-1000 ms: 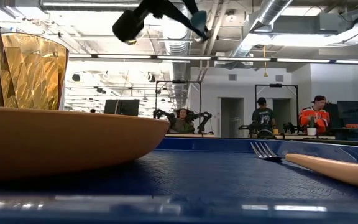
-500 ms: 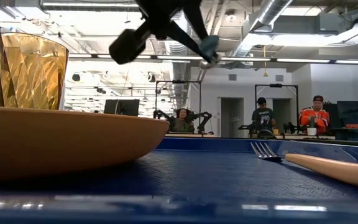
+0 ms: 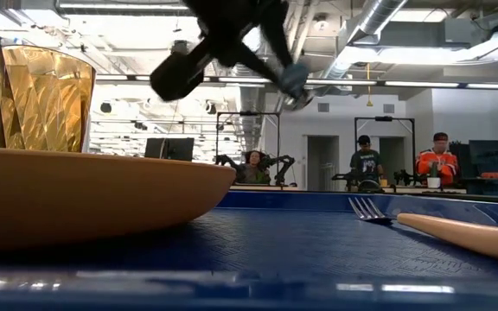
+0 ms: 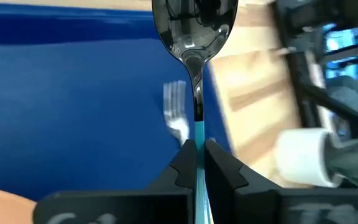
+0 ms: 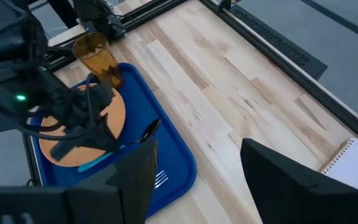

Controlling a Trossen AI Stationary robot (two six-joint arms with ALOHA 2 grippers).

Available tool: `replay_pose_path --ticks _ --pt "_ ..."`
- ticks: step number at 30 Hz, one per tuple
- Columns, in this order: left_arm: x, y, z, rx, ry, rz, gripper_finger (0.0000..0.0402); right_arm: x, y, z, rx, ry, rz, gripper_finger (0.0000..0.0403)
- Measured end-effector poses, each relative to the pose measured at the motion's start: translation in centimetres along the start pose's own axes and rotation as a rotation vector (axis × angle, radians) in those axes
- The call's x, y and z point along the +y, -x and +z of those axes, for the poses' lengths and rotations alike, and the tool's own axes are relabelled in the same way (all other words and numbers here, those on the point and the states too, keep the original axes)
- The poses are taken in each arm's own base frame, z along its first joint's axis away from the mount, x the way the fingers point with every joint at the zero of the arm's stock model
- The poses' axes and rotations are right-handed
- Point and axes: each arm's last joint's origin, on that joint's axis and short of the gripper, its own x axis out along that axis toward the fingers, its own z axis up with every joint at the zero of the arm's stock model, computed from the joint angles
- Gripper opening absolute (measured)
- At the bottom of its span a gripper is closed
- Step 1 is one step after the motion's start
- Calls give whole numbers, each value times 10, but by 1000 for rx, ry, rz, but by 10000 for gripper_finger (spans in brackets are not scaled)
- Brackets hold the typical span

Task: Pick and place plate/cup/fork/spoon on tray
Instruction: Put the blue spoon on the blue tray to the left of the orange fork

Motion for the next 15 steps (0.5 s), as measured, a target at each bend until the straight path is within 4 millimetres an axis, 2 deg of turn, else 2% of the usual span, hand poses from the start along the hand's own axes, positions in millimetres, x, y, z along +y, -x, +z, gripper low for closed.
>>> replay_pose_path --ticks 4,7,10,15 --pt "-11 6 -2 3 -1 -8 0 0 0 0 0 0 1 254" --pt "-11 14 1 0 -18 84 0 0 0 0 0 0 1 254" --pt "-10 17 0 -24 30 102 0 0 0 0 0 1 1 254" --pt "-10 12 -13 -23 83 85 0 0 0 0 1 1 1 254"
